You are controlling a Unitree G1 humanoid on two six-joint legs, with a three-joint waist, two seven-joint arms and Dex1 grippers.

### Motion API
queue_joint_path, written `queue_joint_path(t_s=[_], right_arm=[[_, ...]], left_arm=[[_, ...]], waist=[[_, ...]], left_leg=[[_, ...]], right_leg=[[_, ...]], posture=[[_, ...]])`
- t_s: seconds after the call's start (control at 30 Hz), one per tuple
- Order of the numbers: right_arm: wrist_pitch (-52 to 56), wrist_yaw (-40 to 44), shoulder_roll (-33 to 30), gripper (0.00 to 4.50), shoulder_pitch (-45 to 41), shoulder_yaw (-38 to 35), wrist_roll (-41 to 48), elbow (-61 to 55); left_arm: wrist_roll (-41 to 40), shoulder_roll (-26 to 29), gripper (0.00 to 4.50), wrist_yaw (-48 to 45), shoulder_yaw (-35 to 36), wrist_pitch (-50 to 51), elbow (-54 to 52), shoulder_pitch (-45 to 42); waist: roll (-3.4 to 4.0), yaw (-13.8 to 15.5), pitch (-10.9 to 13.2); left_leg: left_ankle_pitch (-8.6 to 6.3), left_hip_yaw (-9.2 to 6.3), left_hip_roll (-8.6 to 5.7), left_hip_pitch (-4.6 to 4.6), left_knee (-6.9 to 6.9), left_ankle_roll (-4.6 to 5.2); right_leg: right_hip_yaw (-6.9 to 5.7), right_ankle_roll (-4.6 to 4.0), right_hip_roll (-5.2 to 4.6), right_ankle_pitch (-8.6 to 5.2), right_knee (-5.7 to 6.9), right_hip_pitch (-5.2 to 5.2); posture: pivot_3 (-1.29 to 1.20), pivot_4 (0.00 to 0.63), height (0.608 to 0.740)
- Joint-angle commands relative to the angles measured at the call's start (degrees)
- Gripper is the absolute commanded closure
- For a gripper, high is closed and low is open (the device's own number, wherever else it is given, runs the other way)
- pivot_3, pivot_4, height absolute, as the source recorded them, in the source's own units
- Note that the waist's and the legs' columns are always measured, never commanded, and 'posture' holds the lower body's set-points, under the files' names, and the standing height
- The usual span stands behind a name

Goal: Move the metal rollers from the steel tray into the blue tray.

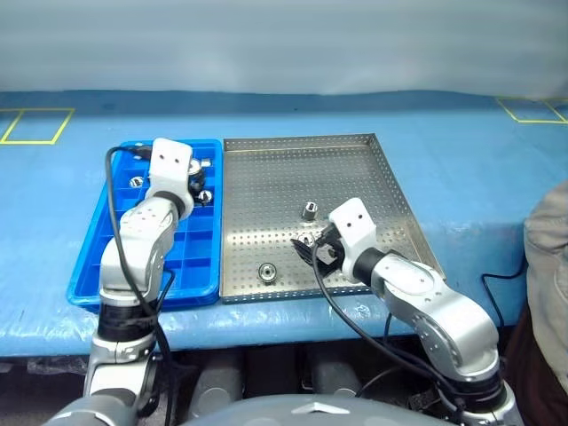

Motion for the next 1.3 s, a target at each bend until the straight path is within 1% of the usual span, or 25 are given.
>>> queue_joint_path(t_s=[0.03, 0.13, 0.23, 0.27, 0.37, 0.53, 0.6, 0.67, 0.77, 0.8, 0.83, 0.93, 1.07, 1.17, 1.3], right_arm=[[-6.8, 3.4, 0.0, 0.00, -1.3, 2.5, 0.0, 0.9], [-10.9, 6.2, -1.1, 0.00, -1.8, 5.4, -1.0, 2.1], [-12.4, 7.8, -1.3, 0.00, -1.7, 6.3, -1.0, 3.0], [-12.6, 7.9, -1.2, 0.00, -1.7, 6.5, -1.1, 3.1], [-12.8, 8.1, -0.9, 0.00, -1.5, 6.7, -1.3, 3.2], [-12.2, 7.2, -0.6, 0.00, -0.3, 6.4, -1.5, 2.4], [-11.9, 6.9, -0.7, 0.00, 0.2, 6.4, -1.6, 1.9], [-11.6, 6.6, -0.8, 0.00, 0.6, 6.3, -1.7, 1.5], [-11.3, 6.1, -0.9, 0.00, 1.0, 5.9, -1.7, 1.0], [-11.0, 5.9, -1.0, 0.00, 1.3, 5.5, -1.7, 0.5], [-10.6, 5.5, -1.1, 0.00, 1.6, 5.0, -1.6, 0.0], [-9.1, 4.8, -1.8, 0.00, 3.3, 2.4, -0.9, -1.8], [-7.2, 4.5, -3.7, 0.00, 5.9, -0.3, -0.6, -3.6], [-5.5, 4.2, -5.7, 0.00, 8.8, -3.1, -0.6, -5.0], [-3.0, 3.6, -6.3, 0.00, 10.8, -6.6, 0.2, -6.6]], left_arm=[[3.2, -0.9, 2.83, 4.8, 4.2, -1.0, -3.6, 1.8], [5.1, -1.2, 2.83, 7.1, 6.1, -1.8, -2.5, 4.7], [4.9, -2.9, 2.83, 8.5, 8.6, -3.0, -0.7, 5.8], [5.5, -2.6, 2.83, 8.6, 8.4, -3.2, 0.0, 6.1], [5.4, -4.0, 2.83, 9.7, 9.6, -3.5, 1.6, 6.0], [3.9, -5.6, 2.83, 9.3, 11.2, -3.5, 6.4, 5.8], [3.5, -5.6, 2.08, 8.9, 11.6, -3.6, 8.3, 5.1], [3.6, -5.4, 1.44, 8.9, 11.6, -3.8, 9.5, 4.3], [3.3, -5.4, 0.46, 8.8, 11.4, -3.8, 9.0, 3.4], [3.1, -5.2, 0.14, 8.1, 10.4, -4.0, 7.7, 2.9], [2.4, -4.8, 0.04, 6.6, 8.9, -4.0, 5.7, 2.2], [-1.7, -2.7, 0.04, -1.6, 3.1, -3.1, 0.3, -0.1], [-5.7, 1.8, 0.04, -10.5, -3.1, -0.1, -2.2, -1.3], [-10.0, 8.5, 0.04, -21.7, -11.5, 1.2, -3.4, -1.7], [-14.3, 13.0, 0.04, -29.7, -18.0, 4.0, -3.3, -2.4]], waist=[[-0.01, 0.6, 0.0], [-0.01, 1.2, 0.0], [-0.08, 2.0, 0.0], [-0.12, 2.1, 0.1], [-0.12, 2.1, 0.1], [-0.14, 2.0, 0.1], [-0.16, 1.9, 0.1], [-0.15, 1.9, 0.1], [-0.16, 1.6, 0.1], [-0.18, 1.5, 0.1], [-0.19, 1.5, 0.1], [-0.22, 1.7, 0.1], [-0.21, 1.5, 0.1], [-0.19, 0.8, 0.1], [-0.14, 0.3, 0.2]], left_leg=[[0.00, -0.01, 0.00, 0.01, 0.02, 0.00], [0.00, -0.01, 0.00, 0.03, 0.03, 0.00], [0.00, -0.05, -0.01, 0.00, 0.08, 0.01], [0.00, -0.09, 0.00, -0.02, 0.13, 0.01], [-0.01, -0.14, 0.01, -0.03, 0.21, 0.01], [0.00, -0.13, 0.02, -0.02, 0.27, 0.02], [0.00, -0.13, 0.03, -0.03, 0.28, 0.02], [0.00, -0.14, 0.04, -0.02, 0.29, 0.01], [0.01, -0.12, 0.06, -0.02, 0.34, 0.02], [0.00, -0.10, 0.07, -0.02, 0.35, 0.02], [0.01, -0.09, 0.08, -0.02, 0.36, 0.02], [0.01, -0.13, 0.08, -0.09, 0.38, 0.02], [-0.02, -0.06, 0.02, -0.11, 0.40, 0.10], [-0.04, 0.01, 0.04, -0.08, 0.38, 0.13], [-0.03, 0.03, 0.10, -0.10, 0.37, 0.12]], right_leg=[[-0.01, 0.00, 0.00, 0.00, 0.00, 0.02], [-0.03, 0.01, -0.01, 0.00, 0.00, 0.04], [-0.08, -0.02, -0.03, 0.02, -0.01, 0.04], [-0.14, -0.03, -0.03, 0.02, 0.00, 0.07], [-0.20, -0.08, -0.05, 0.04, 0.00, 0.12], [-0.20, -0.08, -0.04, 0.05, 0.01, 0.15], [-0.21, -0.08, -0.03, 0.05, 0.01, 0.13], [-0.22, -0.16, -0.04, 0.09, 0.03, 0.14], [-0.22, -0.17, -0.03, 0.06, 0.04, 0.15], [-0.21, -0.17, -0.03, 0.05, 0.04, 0.14], [-0.21, -0.17, -0.02, 0.06, 0.04, 0.14], [-0.25, -0.27, -0.03, 0.09, 0.04, 0.12], [-0.18, -0.38, -0.12, 0.07, -0.02, 0.14], [-0.11, -0.35, -0.08, 0.05, -0.04, 0.11], [-0.08, -0.22, -0.02, -0.13, 0.02, 0.02]], posture=[[0.14, 0.150, 0.740], [0.14, 0.150, 0.740], [0.15, 0.150, 0.740], [0.14, 0.150, 0.740], [0.13, 0.150, 0.740], [0.12, 0.150, 0.740], [0.11, 0.150, 0.740], [0.10, 0.150, 0.740], [0.09, 0.150, 0.740], [0.08, 0.150, 0.740], [0.08, 0.150, 0.740], [0.07, 0.150, 0.740], [0.06, 0.150, 0.740], [0.05, 0.150, 0.740], [0.01, 0.150, 0.740]])
